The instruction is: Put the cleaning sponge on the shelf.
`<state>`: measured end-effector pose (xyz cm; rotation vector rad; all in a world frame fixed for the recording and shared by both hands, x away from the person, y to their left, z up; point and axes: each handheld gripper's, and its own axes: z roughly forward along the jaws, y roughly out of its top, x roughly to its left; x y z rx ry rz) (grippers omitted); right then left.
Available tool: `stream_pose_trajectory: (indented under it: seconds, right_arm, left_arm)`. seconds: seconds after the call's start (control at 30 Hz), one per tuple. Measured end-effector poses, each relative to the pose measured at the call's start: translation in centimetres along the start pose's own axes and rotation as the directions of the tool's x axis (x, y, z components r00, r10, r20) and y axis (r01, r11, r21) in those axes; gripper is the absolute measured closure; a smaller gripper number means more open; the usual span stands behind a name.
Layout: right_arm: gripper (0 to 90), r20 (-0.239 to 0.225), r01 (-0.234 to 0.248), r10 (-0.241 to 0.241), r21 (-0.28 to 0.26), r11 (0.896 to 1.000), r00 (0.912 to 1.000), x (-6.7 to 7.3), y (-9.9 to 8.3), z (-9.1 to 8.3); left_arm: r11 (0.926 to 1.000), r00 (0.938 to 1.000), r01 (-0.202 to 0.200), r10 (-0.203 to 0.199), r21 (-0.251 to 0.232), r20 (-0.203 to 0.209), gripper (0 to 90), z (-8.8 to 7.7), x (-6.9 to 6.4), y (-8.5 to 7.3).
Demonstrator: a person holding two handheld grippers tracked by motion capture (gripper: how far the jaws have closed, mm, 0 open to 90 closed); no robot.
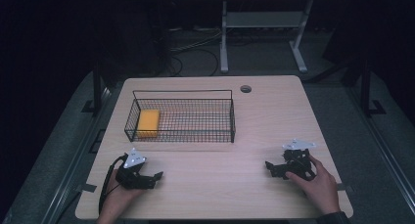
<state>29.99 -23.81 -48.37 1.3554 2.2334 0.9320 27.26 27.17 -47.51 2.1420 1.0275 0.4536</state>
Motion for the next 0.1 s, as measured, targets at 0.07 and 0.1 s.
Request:
stream_pose_trajectory:
  seconds: [0.07, 0.1]
  right_arm:
    - [0.0, 0.000, -0.001, 0.001, 0.000, 1.000, 1.0000, 0.01, 0.00, 0.00]
    - [0.0, 0.000, 0.000, 0.000, 0.000, 1.000, 1.0000, 0.00, 0.00, 0.00]
  left_arm:
    - [1.0000, 1.0000, 0.001, -0.001, 0.000, 0.000, 12.5, 0.00, 0.02, 0.00]
    - [1.0000, 1.0000, 0.000, 0.000, 0.000, 0.001, 12.5, -0.01, 0.02, 0.00]
